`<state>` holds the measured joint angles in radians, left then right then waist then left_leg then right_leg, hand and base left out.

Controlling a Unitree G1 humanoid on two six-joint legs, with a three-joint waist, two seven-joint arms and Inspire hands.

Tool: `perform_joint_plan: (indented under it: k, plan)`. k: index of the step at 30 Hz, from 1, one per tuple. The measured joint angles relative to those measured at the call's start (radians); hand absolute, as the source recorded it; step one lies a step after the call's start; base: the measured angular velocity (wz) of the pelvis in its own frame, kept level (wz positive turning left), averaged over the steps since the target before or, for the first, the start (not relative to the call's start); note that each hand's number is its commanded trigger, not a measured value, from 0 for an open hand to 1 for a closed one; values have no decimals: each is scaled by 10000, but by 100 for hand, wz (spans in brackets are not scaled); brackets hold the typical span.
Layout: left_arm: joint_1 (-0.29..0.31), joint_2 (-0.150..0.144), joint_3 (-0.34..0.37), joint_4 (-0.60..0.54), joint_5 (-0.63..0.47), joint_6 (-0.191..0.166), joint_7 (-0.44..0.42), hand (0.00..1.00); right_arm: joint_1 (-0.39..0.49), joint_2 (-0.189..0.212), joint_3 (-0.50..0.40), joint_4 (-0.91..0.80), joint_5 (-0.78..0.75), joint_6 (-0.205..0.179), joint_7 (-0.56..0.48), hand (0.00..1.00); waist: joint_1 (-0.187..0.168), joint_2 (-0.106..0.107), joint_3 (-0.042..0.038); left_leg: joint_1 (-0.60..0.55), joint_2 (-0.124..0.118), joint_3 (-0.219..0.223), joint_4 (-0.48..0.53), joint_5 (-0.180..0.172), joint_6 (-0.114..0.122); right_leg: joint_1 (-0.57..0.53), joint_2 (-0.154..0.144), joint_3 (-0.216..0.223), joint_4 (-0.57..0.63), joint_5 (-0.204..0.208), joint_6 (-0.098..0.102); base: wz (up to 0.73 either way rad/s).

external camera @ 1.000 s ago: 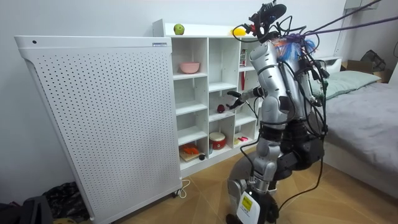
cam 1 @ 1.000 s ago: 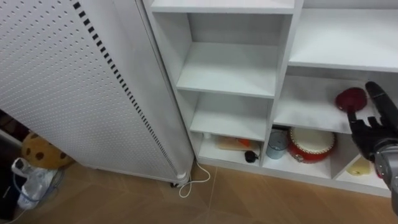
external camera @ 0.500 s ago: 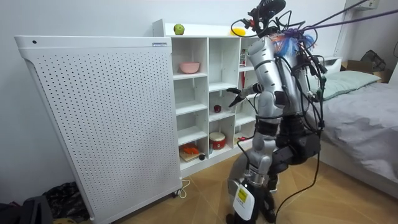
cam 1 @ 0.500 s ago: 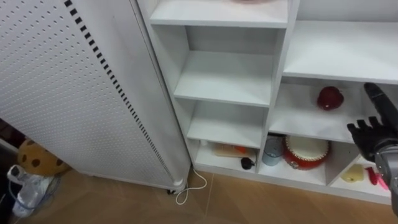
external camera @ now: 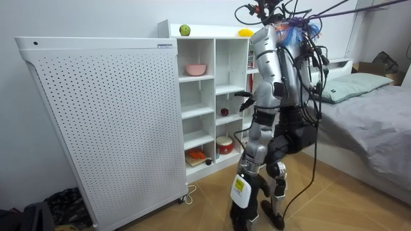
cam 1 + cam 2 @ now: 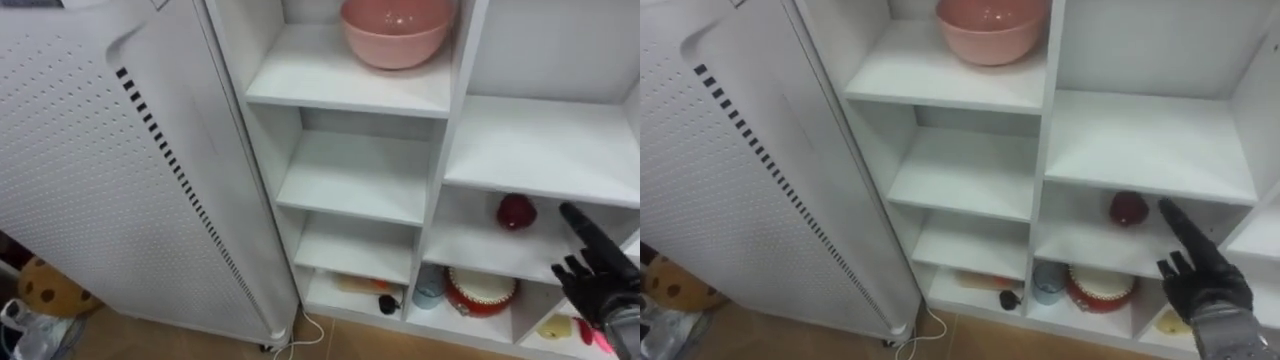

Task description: Arrange fruit in the closet

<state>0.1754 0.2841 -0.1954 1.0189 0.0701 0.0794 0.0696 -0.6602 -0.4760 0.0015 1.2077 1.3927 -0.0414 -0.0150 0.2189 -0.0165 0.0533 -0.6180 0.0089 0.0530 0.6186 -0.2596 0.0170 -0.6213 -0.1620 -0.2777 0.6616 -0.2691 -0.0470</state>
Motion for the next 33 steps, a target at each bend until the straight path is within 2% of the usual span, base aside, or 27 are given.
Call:
perform_joint_plan:
  k: [2,4,6,7,8,9,10,11,12,13,14,17,19,22,26,27,29,30,33]
  plan:
    - [-207,-1,147,194,22,-42,-1,0,564,1,-22,18,-450,138,194,0,-8,-69,-2,420,10,8,-248,8,-11,423,53,-4,-243,-25,61,7]
    - [-281,-12,355,242,22,-61,11,0,979,24,-23,6,-694,216,389,0,-170,-55,-14,857,19,-18,-527,12,-15,918,86,-132,-599,0,105,3]
    - [-213,-4,795,253,32,-166,154,0,2000,124,-94,-176,-964,204,791,0,-537,-27,-55,1737,71,-104,-1072,25,-31,1985,288,-293,-1393,114,246,15]
    - [-176,1,823,252,55,-175,211,0,2334,174,-92,-247,-1066,198,855,0,-577,-24,-90,1986,96,-102,-1252,38,-35,2298,339,-363,-1652,163,272,12]
    - [-47,-25,906,234,118,-176,325,0,3067,337,-94,-425,-1294,192,998,0,-732,-52,-282,2457,134,-87,-1591,46,-37,2847,452,-477,-2149,267,323,0]
    - [101,-117,1215,230,240,-152,407,0,3718,627,-167,-443,-1603,192,1141,0,-835,-128,-389,3030,134,-41,-1953,47,-36,3411,529,-546,-2522,305,377,0]
    - [186,-141,1259,207,322,-157,492,0,4017,806,-198,-445,-1731,187,1183,0,-889,-157,-419,3286,133,-22,-2114,47,-37,3688,583,-536,-2697,329,418,-5]
    - [309,-232,1453,186,491,-169,603,0,4632,1147,-235,-449,-1992,193,1257,0,-1107,-229,-517,3776,125,-12,-2418,47,-38,4204,650,-546,-3016,370,485,0]
    - [366,-370,1591,184,580,-185,783,0,5283,1402,-226,-433,-2342,215,1393,0,-1312,-249,-549,4308,111,-16,-2709,49,-37,4758,724,-536,-3379,426,570,0]
    - [406,-433,1609,186,578,-201,855,0,5623,1517,-226,-429,-2463,228,1415,0,-1339,-221,-551,4583,102,-10,-2855,49,-36,5033,747,-538,-3544,449,606,-6]
    - [460,-536,1640,184,589,-215,978,0,6163,1706,-229,-427,-2719,257,1409,0,-1427,-266,-602,5017,100,42,-3132,48,-35,5431,765,-513,-3745,473,648,-16]
    - [557,-796,2175,-23,1117,-331,1226,0,7005,2060,-229,-398,-4353,300,1421,0,-1688,-228,-574,5717,101,250,-3522,47,-35,6006,829,-444,-4036,518,708,-20]
    - [565,-807,2304,-55,1219,-482,1261,0,7291,2211,-210,-357,-5459,334,1419,0,-1722,-265,-570,6026,109,352,-3700,50,-36,6172,860,-320,-4061,520,709,-21]
    - [763,-836,2356,-5,1219,-484,1455,0,7461,2419,-210,243,-7078,358,1312,0,-1855,-239,-541,6638,144,435,-3930,47,-42,6780,957,-236,-4384,600,738,-7]
    - [817,-1167,2371,203,1261,-338,1566,0,7572,2809,51,592,-8726,499,1174,0,-1876,-291,-501,6924,142,423,-3988,47,-41,7046,976,-193,-4471,664,736,-3]
    - [848,-1234,2366,407,1414,-296,1569,0,7633,2886,256,667,-9171,573,1171,0,-1864,-291,-511,7050,148,419,-4011,47,-40,7199,1024,-127,-4604,715,743,-7]
    - [839,-1296,2370,641,1551,-113,1562,0,7735,2923,429,686,-9602,652,1199,0,-1848,-258,-515,7177,154,411,-4048,44,-39,7324,1066,18,-4697,766,741,-9]
    - [826,-1326,2381,700,1690,32,1543,0,7775,2926,448,689,-9777,651,1197,0,-1861,-164,-564,7181,159,409,-4053,44,-37,7351,1084,35,-4768,824,737,-5]
    - [831,-1396,2495,774,1932,311,1455,0,7786,2936,456,743,-9834,651,1198,0,-1860,-173,-542,7272,165,409,-4065,44,-38,7413,1104,70,-4762,854,719,0]
